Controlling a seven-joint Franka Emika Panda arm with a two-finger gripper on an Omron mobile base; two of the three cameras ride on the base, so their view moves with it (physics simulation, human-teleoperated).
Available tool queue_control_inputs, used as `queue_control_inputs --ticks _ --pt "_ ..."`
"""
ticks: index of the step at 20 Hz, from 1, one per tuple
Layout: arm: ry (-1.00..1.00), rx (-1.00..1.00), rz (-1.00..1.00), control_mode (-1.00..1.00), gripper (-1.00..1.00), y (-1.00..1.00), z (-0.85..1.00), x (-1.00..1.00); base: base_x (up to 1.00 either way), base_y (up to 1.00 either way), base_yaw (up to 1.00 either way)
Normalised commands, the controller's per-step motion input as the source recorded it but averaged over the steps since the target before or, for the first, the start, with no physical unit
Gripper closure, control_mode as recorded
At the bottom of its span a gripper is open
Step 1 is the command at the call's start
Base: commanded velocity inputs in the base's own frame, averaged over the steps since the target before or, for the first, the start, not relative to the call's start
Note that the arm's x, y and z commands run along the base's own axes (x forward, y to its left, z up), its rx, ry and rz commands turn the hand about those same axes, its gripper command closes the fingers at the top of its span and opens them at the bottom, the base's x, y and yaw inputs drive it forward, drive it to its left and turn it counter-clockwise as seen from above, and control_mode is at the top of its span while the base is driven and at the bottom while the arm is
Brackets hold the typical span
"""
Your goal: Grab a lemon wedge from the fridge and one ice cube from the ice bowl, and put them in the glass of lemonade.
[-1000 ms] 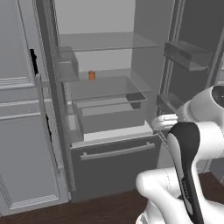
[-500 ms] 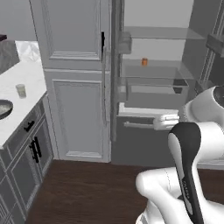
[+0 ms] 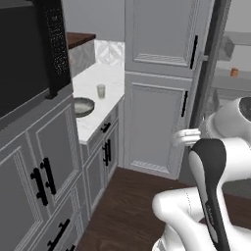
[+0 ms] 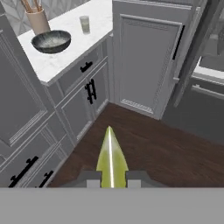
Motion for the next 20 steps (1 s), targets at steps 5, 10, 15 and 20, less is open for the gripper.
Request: queue_control_inputs --ticks 5,10,15,20 --pt "0.00 0.00 0.00 1.00 1.00 0.00 0.00 0.00 1.00 0.02 0.00" --pt "0.00 0.00 0.00 1.00 1.00 0.00 0.00 0.00 1.00 0.00 0.02" --pt "0.00 0.00 0.00 1.00 1.00 0.00 0.00 0.00 0.76 0.01 0.16" --pt "0.00 0.00 0.00 1.00 1.00 0.00 0.00 0.00 0.32 0.10 0.28"
